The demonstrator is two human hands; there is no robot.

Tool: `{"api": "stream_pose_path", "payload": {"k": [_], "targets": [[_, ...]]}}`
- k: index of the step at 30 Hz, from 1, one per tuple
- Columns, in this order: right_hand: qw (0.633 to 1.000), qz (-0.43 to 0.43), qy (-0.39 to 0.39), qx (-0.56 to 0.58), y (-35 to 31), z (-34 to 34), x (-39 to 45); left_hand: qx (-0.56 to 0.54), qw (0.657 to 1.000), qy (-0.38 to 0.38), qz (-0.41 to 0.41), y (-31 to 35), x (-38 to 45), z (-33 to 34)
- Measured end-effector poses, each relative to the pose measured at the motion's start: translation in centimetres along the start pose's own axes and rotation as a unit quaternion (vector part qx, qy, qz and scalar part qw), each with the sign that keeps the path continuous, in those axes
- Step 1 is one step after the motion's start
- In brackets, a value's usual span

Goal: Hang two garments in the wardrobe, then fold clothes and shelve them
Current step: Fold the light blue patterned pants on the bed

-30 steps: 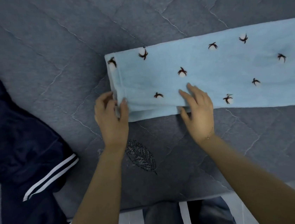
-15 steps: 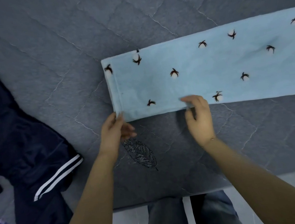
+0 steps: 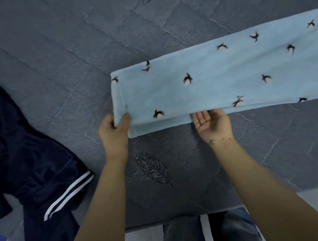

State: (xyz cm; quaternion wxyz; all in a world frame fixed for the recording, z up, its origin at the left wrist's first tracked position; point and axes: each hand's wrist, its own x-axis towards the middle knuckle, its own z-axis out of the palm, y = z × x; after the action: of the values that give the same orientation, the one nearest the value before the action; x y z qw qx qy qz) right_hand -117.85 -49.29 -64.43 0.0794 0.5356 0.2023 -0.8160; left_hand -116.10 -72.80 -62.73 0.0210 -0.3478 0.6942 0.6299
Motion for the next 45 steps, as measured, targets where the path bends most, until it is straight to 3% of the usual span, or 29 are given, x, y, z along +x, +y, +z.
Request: {"api": "stream_pose_path", "payload": {"k": [3,6,8,12,16,18,21,23,25,28,30,32,34,35,37,41,43,45], "targets": [[1.000,0.006,0.008,0.008,0.3,-1.0,-0.1,0.049,0.994,-0.006,-0.100,-2.9,-0.1,0.5],[1.000,-0.022,-0.020,0.002,-0.4,-1.3,0.1,0.007,0.995,-0.027,-0.094,-2.5,1.7,0.6],[0.998,-0.046,0.013,-0.046,-0.7,-1.2,0.7,-0.028,0.995,-0.056,-0.084,-1.1,3.3,1.1],[0.990,-0.057,0.077,-0.102,-0.9,-1.5,1.7,0.034,0.996,-0.080,0.011,1.7,4.9,2.6],[0.990,-0.038,0.049,-0.128,-1.5,-1.9,2.1,-0.006,0.989,-0.051,0.135,3.1,6.3,2.6],[0.990,-0.019,0.024,-0.135,-1.7,-2.3,2.1,-0.007,0.993,-0.026,0.115,2.5,6.7,2.7],[0.987,-0.001,0.004,-0.162,-2.2,-3.0,2.3,0.059,0.998,0.000,0.000,0.8,6.9,3.1],[0.983,0.005,-0.007,-0.181,-2.7,-3.3,2.4,0.139,0.990,0.014,0.009,0.3,7.2,3.4],[0.978,-0.004,-0.015,-0.209,-3.1,-3.4,2.5,0.263,0.961,0.050,0.072,0.3,7.0,4.2],[0.970,-0.037,-0.005,-0.242,-3.6,-4.2,2.1,0.466,0.863,0.079,0.178,0.3,4.7,5.9],[0.971,-0.043,0.001,-0.235,-4.3,-5.2,1.9,0.483,0.841,-0.011,0.245,0.2,3.1,7.7],[0.979,-0.039,-0.001,-0.198,-5.7,-6.1,1.5,0.465,0.822,-0.159,0.288,0.0,2.1,10.0],[0.988,-0.044,-0.001,-0.147,-7.9,-6.8,1.4,0.483,0.767,-0.279,0.318,-0.3,1.7,12.2],[0.991,-0.049,-0.001,-0.126,-9.2,-7.0,1.4,0.499,0.750,-0.301,0.312,-0.5,1.9,13.2],[0.994,-0.059,-0.003,-0.092,-12.1,-7.5,1.6,0.523,0.761,-0.266,0.276,-0.7,2.5,15.0],[0.998,-0.055,-0.013,-0.013,-18.2,-8.6,2.1,0.519,0.825,-0.153,0.165,0.3,1.3,19.1],[0.998,-0.049,-0.022,0.017,-21.2,-9.2,2.4,0.519,0.829,-0.110,0.178,1.0,-1.0,21.9],[0.998,-0.039,-0.032,0.045,-24.2,-9.9,2.7,0.489,0.825,-0.135,0.249,2.1,-3.2,25.4]]}}
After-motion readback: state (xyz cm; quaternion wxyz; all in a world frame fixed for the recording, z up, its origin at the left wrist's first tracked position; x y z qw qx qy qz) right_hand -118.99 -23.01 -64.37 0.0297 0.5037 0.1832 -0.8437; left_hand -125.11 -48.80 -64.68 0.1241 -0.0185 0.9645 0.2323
